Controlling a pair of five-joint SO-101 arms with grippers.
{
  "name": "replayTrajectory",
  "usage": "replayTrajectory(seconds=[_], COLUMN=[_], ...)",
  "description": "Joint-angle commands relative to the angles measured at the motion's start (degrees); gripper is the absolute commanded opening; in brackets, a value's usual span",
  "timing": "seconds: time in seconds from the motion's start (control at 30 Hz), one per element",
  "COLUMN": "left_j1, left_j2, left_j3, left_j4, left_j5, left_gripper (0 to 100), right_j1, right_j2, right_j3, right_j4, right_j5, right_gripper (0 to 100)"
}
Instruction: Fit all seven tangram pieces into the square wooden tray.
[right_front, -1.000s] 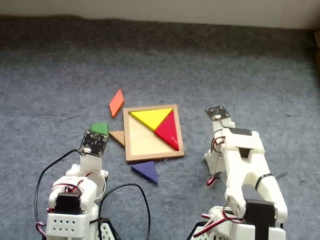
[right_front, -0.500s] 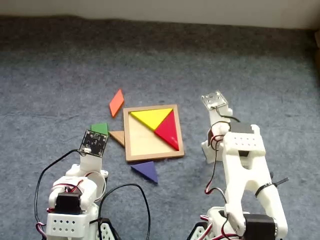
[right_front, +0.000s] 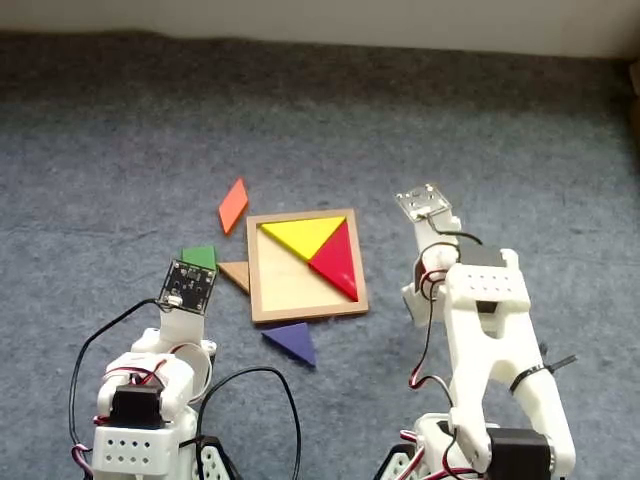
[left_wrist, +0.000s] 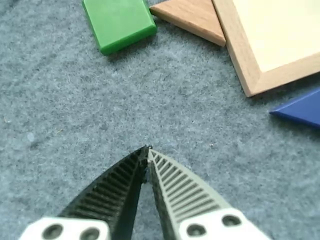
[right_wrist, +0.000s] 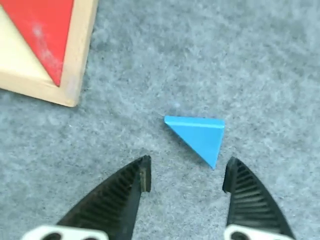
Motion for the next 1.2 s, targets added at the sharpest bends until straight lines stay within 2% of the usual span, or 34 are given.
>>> replayTrajectory(seconds=[0.0, 0.17, 0.43, 0.67, 0.87, 1.17], left_j1=[-0.22, -0.22, -0.22, -0.22, -0.22, -0.22], left_j2=[-1.63, -1.63, -1.63, -1.63, -1.63, -1.63], left_j3=[1.1, 1.1, 1.1, 1.1, 1.1, 1.1], left_j4=[0.44, 0.44, 0.44, 0.44, 0.44, 0.44], left_j5=[0.44, 0.44, 0.44, 0.44, 0.44, 0.44], left_gripper=[0, 0, 0, 0, 0, 0], right_j1=[0.22, 0.75, 2.15, 2.24, 2.15, 2.07], right_j2=[-2.24, 6.73, 21.14, 22.9, 22.73, 22.73], right_j3=[-2.59, -3.47, -14.64, -15.34, -15.6, -23.43], right_j4=[-3.03, -4.35, -4.44, -4.26, -1.8, 5.32], right_j5=[0.79, 0.53, 0.7, 0.79, 0.53, 0.44], right_gripper=[23.5, 23.5, 22.1, 2.2, 1.5, 1.8])
